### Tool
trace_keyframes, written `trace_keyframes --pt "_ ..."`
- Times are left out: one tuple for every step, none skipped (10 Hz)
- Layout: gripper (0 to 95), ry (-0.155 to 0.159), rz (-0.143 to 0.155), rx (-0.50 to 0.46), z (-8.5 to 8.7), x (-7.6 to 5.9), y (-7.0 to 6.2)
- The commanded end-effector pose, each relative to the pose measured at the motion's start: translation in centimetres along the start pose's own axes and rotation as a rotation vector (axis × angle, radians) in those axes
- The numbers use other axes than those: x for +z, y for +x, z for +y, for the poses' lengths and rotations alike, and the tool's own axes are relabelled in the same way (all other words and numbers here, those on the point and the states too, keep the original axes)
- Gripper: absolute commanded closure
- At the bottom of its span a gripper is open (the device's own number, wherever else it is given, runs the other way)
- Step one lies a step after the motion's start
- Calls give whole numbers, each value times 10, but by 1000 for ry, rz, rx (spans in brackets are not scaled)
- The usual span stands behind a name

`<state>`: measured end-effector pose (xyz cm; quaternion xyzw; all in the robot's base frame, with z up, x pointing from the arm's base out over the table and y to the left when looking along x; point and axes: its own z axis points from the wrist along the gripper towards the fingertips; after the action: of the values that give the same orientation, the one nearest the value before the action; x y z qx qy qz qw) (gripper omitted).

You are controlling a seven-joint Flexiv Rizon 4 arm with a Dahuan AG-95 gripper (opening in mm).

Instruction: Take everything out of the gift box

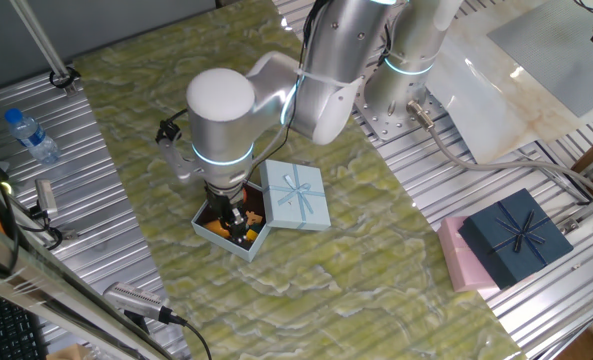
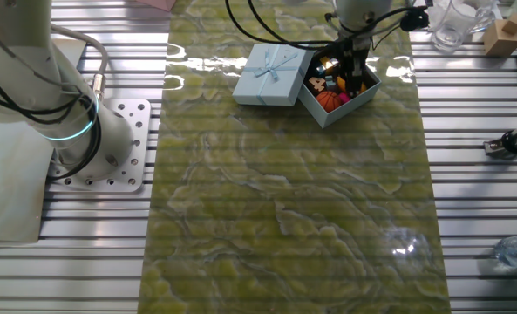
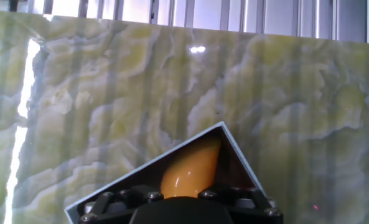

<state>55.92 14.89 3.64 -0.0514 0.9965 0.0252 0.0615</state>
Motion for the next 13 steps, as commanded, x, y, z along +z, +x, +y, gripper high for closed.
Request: trace_keyframes --pt "380 10 -1 9 0 1 0" --pt "570 10 -1 13 0 2 0" --pt "570 12 -9 14 -1 3 -1" --pt "570 15 -22 17 -1 4 -2" --pt "570 15 -24 18 -2 6 -3" --pt "570 17 -22 17 -2 6 -3" --pt "570 23 -15 19 -2 5 -2" --pt "760 20 -19 18 -1 3 -1" --pt "760 14 -21 23 0 3 -1" --pt "950 15 -20 26 0 3 -1" --pt "950 14 -18 31 0 2 -1" --pt "950 15 -18 28 1 1 0" --pt "950 15 -17 28 1 0 1"
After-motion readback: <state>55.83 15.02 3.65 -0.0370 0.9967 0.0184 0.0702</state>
